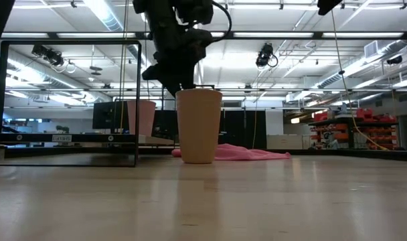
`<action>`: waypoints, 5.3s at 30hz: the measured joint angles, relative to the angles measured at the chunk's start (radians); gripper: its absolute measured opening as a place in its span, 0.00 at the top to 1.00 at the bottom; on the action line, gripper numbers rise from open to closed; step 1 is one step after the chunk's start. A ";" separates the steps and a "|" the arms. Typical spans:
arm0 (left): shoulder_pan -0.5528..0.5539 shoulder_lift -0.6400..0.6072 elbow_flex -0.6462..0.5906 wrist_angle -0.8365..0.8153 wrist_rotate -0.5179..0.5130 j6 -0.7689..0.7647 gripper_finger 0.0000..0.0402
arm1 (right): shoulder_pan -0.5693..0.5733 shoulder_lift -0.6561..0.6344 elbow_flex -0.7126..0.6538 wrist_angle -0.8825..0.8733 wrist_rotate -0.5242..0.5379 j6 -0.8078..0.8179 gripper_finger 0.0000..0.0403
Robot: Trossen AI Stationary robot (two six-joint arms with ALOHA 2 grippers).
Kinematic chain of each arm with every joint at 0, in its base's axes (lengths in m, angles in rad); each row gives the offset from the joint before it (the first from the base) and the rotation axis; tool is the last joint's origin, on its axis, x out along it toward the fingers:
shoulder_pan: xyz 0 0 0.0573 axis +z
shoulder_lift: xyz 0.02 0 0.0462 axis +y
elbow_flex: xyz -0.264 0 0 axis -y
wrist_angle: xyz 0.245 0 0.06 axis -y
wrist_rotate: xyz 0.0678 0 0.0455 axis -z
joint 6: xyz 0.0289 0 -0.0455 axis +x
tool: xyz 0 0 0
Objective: Stack small to large cups/mugs on shelf
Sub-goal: Put the orange cup on the shelf
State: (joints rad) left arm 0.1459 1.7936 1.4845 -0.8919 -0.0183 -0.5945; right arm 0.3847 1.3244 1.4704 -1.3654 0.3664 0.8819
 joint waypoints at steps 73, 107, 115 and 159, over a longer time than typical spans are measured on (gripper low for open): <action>0.083 -0.049 0.599 -0.671 -0.093 0.608 0.98 | -0.005 -0.004 0.001 0.010 0.183 0.403 0.74; 0.232 -0.375 0.009 -0.465 -0.021 0.553 0.98 | -0.121 -0.004 0.002 0.013 0.209 0.307 0.75; 0.264 -0.385 0.007 -0.452 -0.016 0.528 0.98 | -0.121 -0.004 0.002 0.013 0.228 0.266 0.75; 0.463 -0.479 -0.222 -0.246 0.035 0.555 0.98 | -0.136 -0.004 0.002 0.014 0.251 0.259 0.75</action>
State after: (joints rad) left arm 0.6090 1.3144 1.2621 -1.1375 0.0165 -0.0395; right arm 0.2485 1.3201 1.4719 -1.3510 0.6178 1.1408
